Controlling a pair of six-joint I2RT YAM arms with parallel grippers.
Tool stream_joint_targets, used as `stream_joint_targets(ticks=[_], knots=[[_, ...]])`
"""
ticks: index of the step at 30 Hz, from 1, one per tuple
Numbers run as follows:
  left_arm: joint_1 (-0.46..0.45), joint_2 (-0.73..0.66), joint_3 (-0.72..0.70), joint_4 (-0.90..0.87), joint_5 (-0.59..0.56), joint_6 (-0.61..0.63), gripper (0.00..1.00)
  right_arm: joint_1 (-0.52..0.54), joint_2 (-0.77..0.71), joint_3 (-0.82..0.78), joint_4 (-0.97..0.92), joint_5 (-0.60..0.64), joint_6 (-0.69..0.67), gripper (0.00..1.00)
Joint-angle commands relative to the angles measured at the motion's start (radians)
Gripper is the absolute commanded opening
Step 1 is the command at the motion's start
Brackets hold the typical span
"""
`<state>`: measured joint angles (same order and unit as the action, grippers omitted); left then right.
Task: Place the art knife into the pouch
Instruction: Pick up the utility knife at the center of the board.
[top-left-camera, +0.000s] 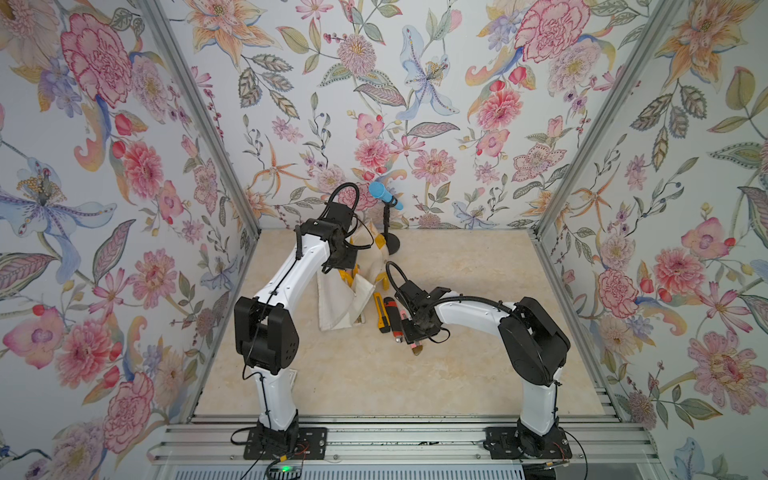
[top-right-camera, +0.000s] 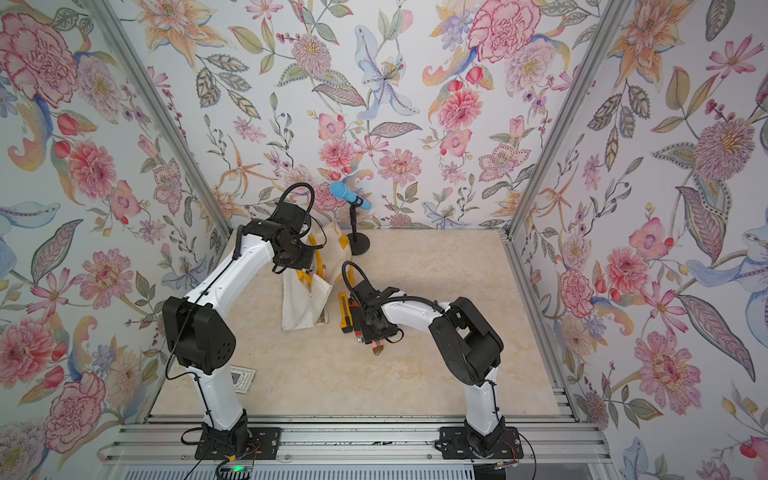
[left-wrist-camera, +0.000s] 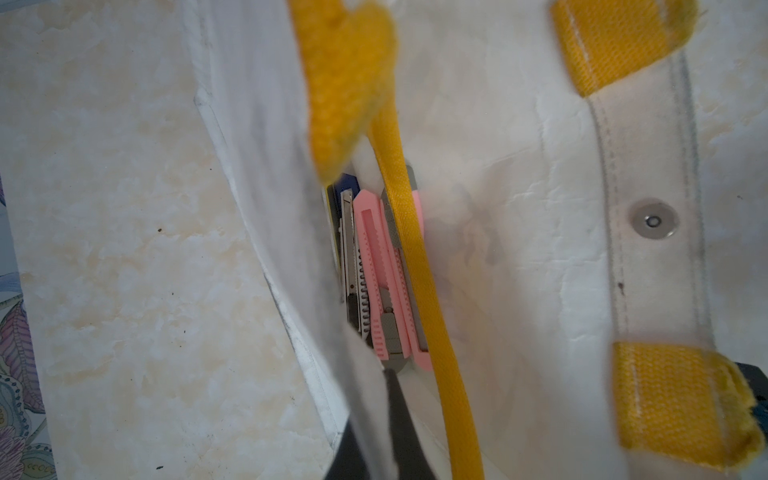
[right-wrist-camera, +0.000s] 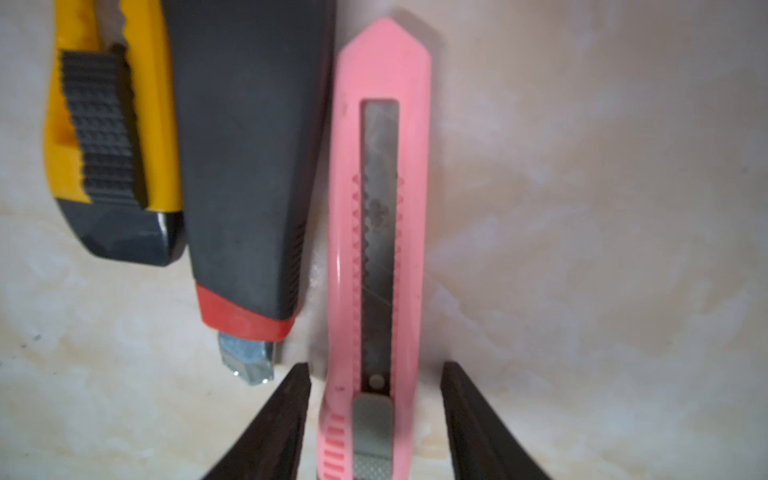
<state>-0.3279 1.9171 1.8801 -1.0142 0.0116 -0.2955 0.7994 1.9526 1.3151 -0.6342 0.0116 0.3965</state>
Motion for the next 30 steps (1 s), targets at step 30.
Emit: stream_joint_targets(ticks=[30], knots=[[-0.003, 0.040, 0.083, -0.012, -0.025, 0.006, 0.00, -0.185, -0.170, 0.176, -0.016, 0.094, 0.026, 0.29]])
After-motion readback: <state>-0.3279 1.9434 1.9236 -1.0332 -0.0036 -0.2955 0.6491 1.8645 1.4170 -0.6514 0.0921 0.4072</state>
